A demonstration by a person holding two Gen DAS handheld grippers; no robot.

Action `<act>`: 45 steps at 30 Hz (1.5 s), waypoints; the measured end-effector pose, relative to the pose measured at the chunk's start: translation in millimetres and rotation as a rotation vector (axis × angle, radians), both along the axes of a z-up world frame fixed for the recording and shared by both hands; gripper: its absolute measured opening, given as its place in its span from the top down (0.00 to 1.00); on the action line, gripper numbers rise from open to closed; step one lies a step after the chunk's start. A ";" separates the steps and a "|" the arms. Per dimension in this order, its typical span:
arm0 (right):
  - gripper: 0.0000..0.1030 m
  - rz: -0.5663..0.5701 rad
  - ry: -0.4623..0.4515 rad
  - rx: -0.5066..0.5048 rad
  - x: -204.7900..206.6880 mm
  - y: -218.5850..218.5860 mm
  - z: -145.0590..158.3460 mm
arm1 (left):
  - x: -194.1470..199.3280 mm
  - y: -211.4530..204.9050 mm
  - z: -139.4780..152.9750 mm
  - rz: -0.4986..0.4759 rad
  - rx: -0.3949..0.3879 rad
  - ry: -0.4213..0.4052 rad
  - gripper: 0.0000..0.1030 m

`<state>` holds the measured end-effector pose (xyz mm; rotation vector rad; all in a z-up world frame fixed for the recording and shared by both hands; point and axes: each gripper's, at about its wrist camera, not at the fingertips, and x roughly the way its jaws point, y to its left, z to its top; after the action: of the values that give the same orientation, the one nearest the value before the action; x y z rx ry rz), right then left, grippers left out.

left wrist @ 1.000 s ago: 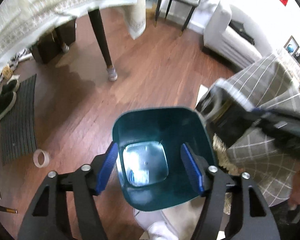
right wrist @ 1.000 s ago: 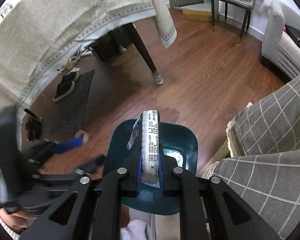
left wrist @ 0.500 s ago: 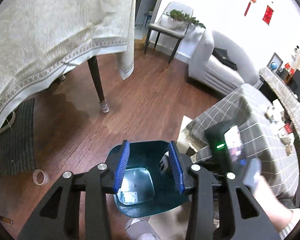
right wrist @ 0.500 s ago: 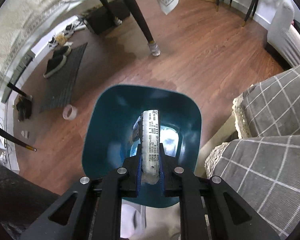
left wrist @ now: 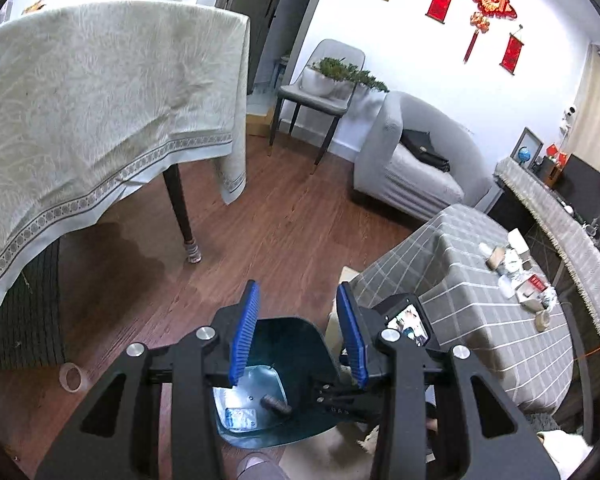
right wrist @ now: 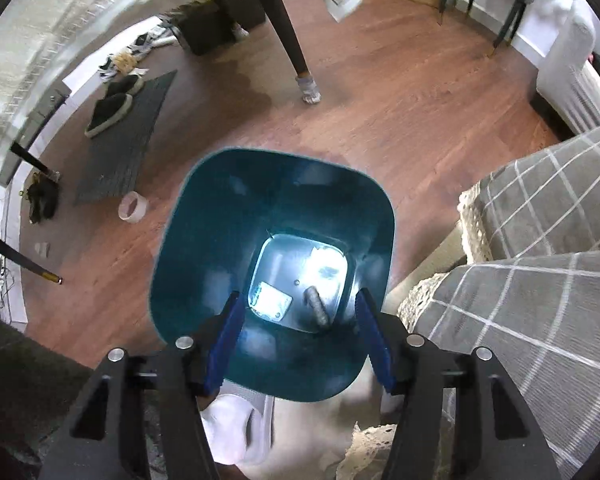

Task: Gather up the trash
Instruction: 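Lower the grey tube into the teal bin and open the right tool, then move both tools back over the table toward the remaining trash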

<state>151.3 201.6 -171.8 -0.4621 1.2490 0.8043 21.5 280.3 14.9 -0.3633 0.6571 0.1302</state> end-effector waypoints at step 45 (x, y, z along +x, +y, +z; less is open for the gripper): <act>0.31 -0.353 -0.476 0.329 -5.1 -297.9 192.0 | 93.6 -221.0 13.0 -0.342 0.151 -0.064 0.29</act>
<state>146.3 -96.2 20.2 -0.1422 0.7087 0.5408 115.1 59.2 27.8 -0.1060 0.6324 -0.1564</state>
